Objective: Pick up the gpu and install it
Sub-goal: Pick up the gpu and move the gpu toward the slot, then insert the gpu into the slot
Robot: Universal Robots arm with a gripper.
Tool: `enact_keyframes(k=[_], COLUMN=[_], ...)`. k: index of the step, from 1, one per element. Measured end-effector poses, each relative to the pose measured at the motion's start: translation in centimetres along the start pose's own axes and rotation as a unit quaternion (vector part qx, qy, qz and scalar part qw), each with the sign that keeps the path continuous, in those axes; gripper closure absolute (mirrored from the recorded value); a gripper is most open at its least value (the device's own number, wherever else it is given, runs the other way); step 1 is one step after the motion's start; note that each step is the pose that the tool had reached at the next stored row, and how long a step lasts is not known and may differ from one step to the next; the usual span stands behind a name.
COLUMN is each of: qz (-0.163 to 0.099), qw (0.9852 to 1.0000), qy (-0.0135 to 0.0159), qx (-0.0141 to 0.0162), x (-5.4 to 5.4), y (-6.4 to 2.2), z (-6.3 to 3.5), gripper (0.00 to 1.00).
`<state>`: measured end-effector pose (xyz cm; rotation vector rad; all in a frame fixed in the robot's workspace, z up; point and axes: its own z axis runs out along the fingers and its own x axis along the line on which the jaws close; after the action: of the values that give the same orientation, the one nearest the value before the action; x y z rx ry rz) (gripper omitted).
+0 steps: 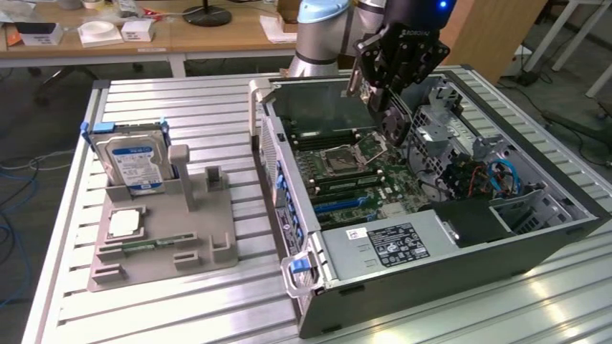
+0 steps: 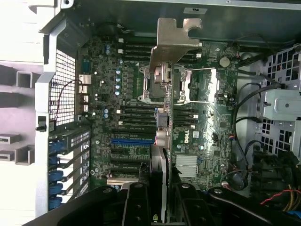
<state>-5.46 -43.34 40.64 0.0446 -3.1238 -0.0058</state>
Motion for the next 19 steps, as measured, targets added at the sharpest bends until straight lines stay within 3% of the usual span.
enact_keyframes(k=[11,15,19], qz=[0.0,-0.025,-0.055], qw=[1.0,0.9997,0.9985], qy=[0.0,0.0001,0.0002], qx=[0.0,0.0004,0.0009], x=[0.0,0.0,0.01], y=[0.0,0.0,0.0], z=[0.0,0.0,0.01], gripper=[0.73,0.73,0.73])
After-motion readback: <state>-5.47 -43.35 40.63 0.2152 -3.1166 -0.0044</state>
